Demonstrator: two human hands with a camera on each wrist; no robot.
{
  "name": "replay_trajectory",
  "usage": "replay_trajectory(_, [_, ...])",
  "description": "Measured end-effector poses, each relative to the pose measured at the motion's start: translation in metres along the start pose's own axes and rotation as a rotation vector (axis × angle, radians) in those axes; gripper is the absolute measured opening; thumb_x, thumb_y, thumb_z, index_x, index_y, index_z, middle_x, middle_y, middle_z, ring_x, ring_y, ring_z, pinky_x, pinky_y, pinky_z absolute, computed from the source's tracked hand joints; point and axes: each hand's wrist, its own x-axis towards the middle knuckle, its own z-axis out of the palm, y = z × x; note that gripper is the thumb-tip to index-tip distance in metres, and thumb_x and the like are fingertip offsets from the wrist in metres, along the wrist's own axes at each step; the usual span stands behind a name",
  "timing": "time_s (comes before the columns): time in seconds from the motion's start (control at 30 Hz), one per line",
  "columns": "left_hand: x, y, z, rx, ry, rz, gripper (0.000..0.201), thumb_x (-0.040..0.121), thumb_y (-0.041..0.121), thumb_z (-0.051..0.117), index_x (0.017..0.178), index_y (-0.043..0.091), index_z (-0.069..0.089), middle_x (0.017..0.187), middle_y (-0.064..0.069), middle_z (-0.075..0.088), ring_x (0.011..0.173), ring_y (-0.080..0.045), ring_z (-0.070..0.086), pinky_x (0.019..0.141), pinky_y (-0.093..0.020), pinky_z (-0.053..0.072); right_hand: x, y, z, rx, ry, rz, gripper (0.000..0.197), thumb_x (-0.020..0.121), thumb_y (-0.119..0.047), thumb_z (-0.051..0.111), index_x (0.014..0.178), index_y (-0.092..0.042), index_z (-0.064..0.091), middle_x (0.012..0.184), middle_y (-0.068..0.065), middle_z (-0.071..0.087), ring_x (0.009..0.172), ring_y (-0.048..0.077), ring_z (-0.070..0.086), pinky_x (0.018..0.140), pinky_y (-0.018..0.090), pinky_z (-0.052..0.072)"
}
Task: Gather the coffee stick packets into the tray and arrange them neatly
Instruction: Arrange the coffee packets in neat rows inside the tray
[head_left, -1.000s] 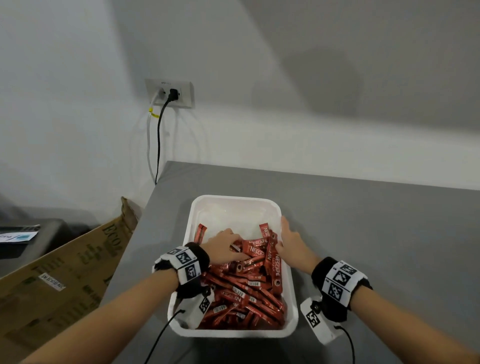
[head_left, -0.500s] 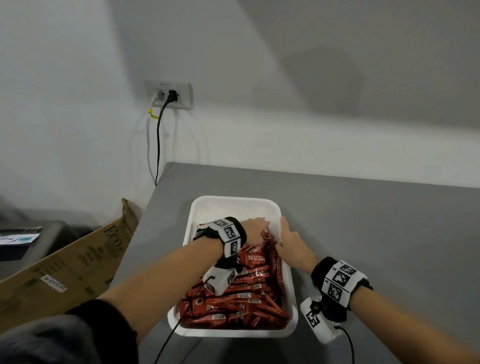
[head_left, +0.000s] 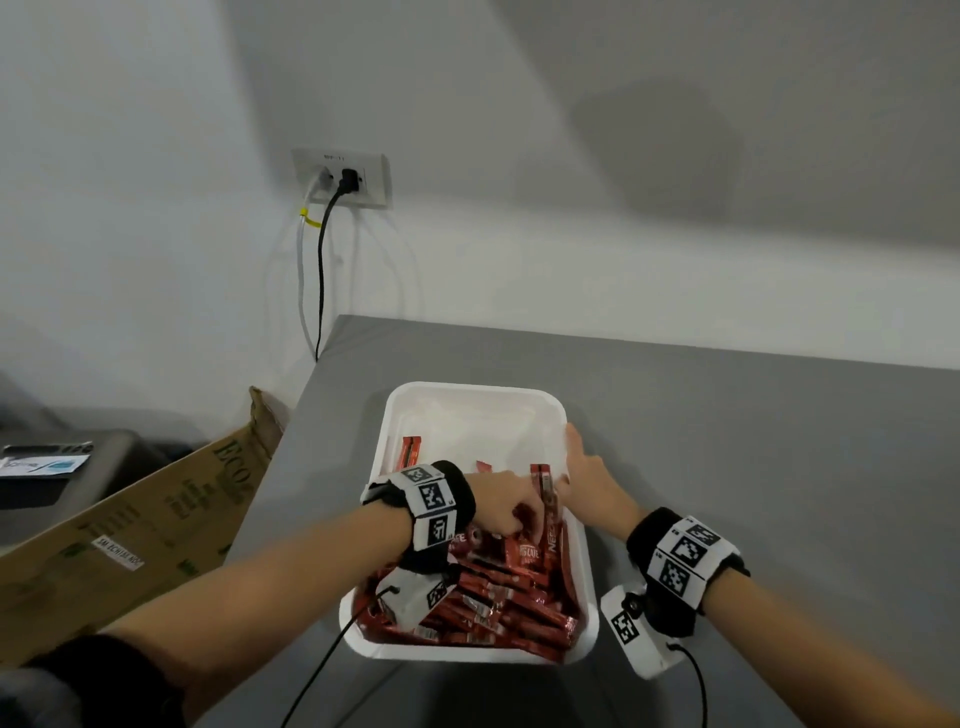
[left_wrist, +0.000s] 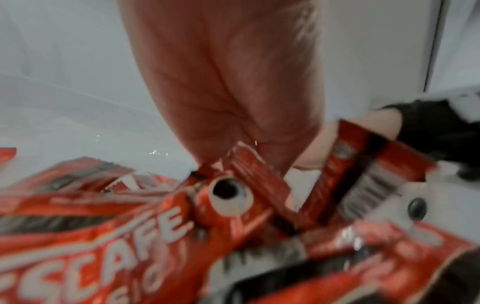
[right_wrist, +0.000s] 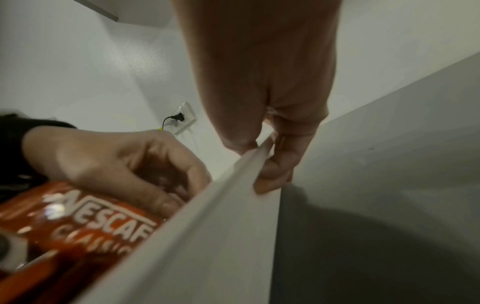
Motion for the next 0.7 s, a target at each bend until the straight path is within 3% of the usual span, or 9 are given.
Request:
replay_trajectory(0.1, [-0.011, 0.002, -0.009, -0.097, 0.203, -0.019, 0.038, 0.087, -0.005, 0.041, 0.109, 0.011, 0.066, 0.122, -0.004, 0.062, 0.112, -0.018, 0.055, 0.093, -0.02, 0.039, -0.004, -0.003, -0.002, 0.002, -0.001, 0.015, 0.065, 0.096, -0.011, 0.04, 0.148, -0.006, 0.001, 0.064, -0.004, 0.047, 0.051, 0.005, 0.044, 0.044, 0.014, 0.033])
replay_trajectory(0.13, [-0.014, -0.006, -0.014, -0.124, 0.324, -0.081, 0.04, 0.087, -0.008, 0.038, 0.112, 0.009, 0.064, 0.124, -0.005, 0.06, 0.114, -0.02, 0.053, 0.091, -0.02, 0.038, -0.005, -0.004, -0.003, 0.008, -0.006, 0.016, 0.064, 0.097, -0.01, 0.04, 0.148, -0.006, 0.001, 0.064, -0.004, 0.046, 0.051, 0.004, 0.044, 0.043, 0.014, 0.033])
replay_trajectory(0.2, [-0.018, -0.03, -0.022, -0.11, 0.48, -0.347, 0.043, 0.086, -0.007, 0.036, 0.123, 0.006, 0.054, 0.131, -0.011, 0.048, 0.118, -0.028, 0.048, 0.089, -0.026, 0.041, -0.004, -0.004, -0.002, 0.013, -0.011, 0.016, 0.061, 0.097, -0.009, 0.038, 0.147, -0.006, 0.004, 0.064, -0.004, 0.046, 0.051, 0.004, 0.044, 0.043, 0.015, 0.034])
replay_trajectory(0.27, [-0.025, -0.049, -0.024, 0.04, 0.452, -0.659, 0.044, 0.09, 0.005, 0.04, 0.133, 0.006, 0.038, 0.135, -0.018, 0.037, 0.122, -0.035, 0.042, 0.097, -0.037, 0.042, -0.002, -0.003, -0.001, 0.0, 0.004, 0.018, 0.059, 0.097, -0.008, 0.037, 0.147, -0.006, 0.005, 0.063, -0.002, 0.046, 0.049, 0.007, 0.043, 0.045, 0.017, 0.034])
replay_trajectory(0.33, [-0.027, -0.057, -0.021, 0.128, 0.371, -0.759, 0.047, 0.092, 0.017, 0.046, 0.135, 0.004, 0.03, 0.134, -0.021, 0.037, 0.122, -0.037, 0.041, 0.1, -0.041, 0.042, 0.001, 0.0, 0.001, -0.004, 0.009, 0.023, 0.06, 0.097, -0.007, 0.037, 0.148, -0.007, 0.004, 0.061, -0.001, 0.046, 0.047, 0.008, 0.042, 0.044, 0.017, 0.033])
replay_trajectory(0.43, [-0.023, -0.059, -0.013, 0.149, 0.394, -0.77, 0.053, 0.092, 0.028, 0.053, 0.133, 0.002, 0.031, 0.133, -0.02, 0.038, 0.122, -0.035, 0.043, 0.098, -0.039, 0.042, 0.0, 0.002, 0.002, 0.015, -0.005, 0.021, 0.063, 0.098, -0.009, 0.037, 0.148, -0.009, 0.001, 0.063, -0.002, 0.047, 0.049, 0.006, 0.044, 0.047, 0.017, 0.034])
replay_trajectory(0.53, [-0.023, -0.057, -0.007, 0.152, 0.44, -0.761, 0.046, 0.093, 0.019, 0.051, 0.131, 0.002, 0.031, 0.131, -0.019, 0.041, 0.118, -0.033, 0.048, 0.093, -0.036, 0.044, 0.001, 0.003, 0.001, 0.008, 0.002, 0.008, 0.065, 0.098, -0.01, 0.038, 0.149, -0.01, -0.004, 0.067, -0.002, 0.05, 0.052, 0.006, 0.048, 0.048, 0.016, 0.038])
replay_trajectory(0.6, [-0.027, -0.057, -0.005, 0.023, 0.468, -0.673, 0.04, 0.092, 0.008, 0.048, 0.129, 0.001, 0.033, 0.125, -0.019, 0.048, 0.11, -0.031, 0.053, 0.085, -0.033, 0.045, 0.002, 0.004, 0.001, 0.004, 0.004, -0.007, 0.065, 0.098, -0.01, 0.038, 0.149, -0.01, -0.003, 0.068, -0.003, 0.052, 0.053, 0.006, 0.05, 0.048, 0.015, 0.039])
replay_trajectory(0.7, [-0.038, -0.055, -0.004, -0.162, 0.428, -0.468, 0.029, 0.086, -0.001, 0.053, 0.114, 0.004, 0.054, 0.114, -0.013, 0.062, 0.098, -0.021, 0.058, 0.075, -0.022, 0.046, 0.004, 0.007, 0.0, -0.035, -0.017, 0.01, 0.063, 0.098, -0.013, 0.038, 0.148, -0.011, 0.0, 0.075, 0.001, 0.056, 0.058, 0.01, 0.055, 0.052, 0.019, 0.045])
